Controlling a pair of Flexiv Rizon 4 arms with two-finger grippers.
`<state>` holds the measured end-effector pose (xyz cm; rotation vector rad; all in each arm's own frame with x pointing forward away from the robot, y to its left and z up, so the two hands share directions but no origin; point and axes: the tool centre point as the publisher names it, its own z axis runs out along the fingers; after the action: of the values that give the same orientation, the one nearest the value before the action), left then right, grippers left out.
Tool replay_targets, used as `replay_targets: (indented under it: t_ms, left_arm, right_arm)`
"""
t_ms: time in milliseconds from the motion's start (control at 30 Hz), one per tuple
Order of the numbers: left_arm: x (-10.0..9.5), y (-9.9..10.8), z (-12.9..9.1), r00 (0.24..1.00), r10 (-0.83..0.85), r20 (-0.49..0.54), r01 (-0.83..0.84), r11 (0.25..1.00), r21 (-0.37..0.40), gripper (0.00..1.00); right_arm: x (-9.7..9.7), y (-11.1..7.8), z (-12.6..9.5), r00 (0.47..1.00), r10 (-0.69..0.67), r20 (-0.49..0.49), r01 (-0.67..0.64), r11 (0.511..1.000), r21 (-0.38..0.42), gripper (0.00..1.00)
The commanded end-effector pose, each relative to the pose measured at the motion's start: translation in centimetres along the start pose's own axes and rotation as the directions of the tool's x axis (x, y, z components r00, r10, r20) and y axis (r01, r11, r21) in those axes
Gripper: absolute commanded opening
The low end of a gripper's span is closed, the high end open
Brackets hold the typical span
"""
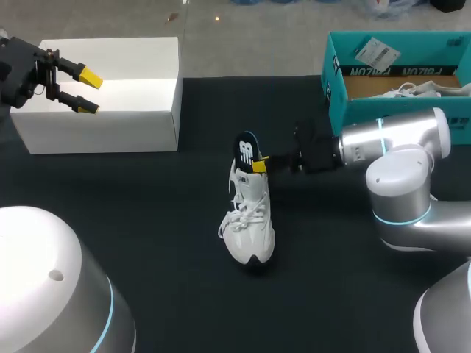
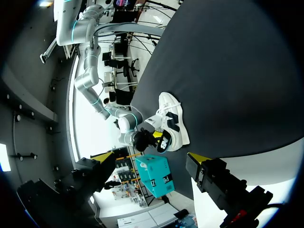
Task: Take the shoe out of the shoebox, open the shoe tongue, remove and reinsert the insole, then place the shoe into the shoebox
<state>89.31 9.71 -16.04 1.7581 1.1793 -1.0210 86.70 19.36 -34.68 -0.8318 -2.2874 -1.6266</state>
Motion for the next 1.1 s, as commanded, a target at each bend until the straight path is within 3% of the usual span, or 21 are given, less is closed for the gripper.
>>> replay_targets:
  t_ms: [33,267,367,467,733,1100]
  left_arm:
    - [0.0,0.0,0.0,1.0,0.001,-0.003,-0.001,1.0,0.001,1.0]
    - [0.0,0.0,0.0,1.0,0.001,-0.003,-0.001,1.0,0.001,1.0]
    - [0.0,0.0,0.0,1.0,0.001,-0.003,-0.001,1.0,0.001,1.0]
    - [0.0,0.0,0.0,1.0,0.001,-0.003,-0.001,1.0,0.001,1.0]
    - [0.0,0.0,0.0,1.0,0.001,-0.003,-0.001,1.0,0.001,1.0]
    - [0.0,0.0,0.0,1.0,0.001,-0.003,-0.001,1.0,0.001,1.0]
  right_arm:
    - [0.3,1.3,0.2,1.0,-0.02,0.013,0.02,1.0,-0.018,0.47]
    - [-0.3,3.6,1.1,0.998,-0.06,0.016,0.061,0.998,-0.027,0.4]
    - [-0.6,4.2,1.5,0.997,-0.07,0.02,0.07,0.997,-0.032,0.31]
    - [-0.8,4.3,1.7,0.997,-0.074,0.031,0.075,0.997,-0.028,0.0]
    - [-1.0,2.5,1.1,0.997,-0.054,0.059,0.054,0.999,0.007,0.0]
    - [0.1,-1.0,0.2,0.997,0.032,0.068,-0.034,0.999,0.035,0.0]
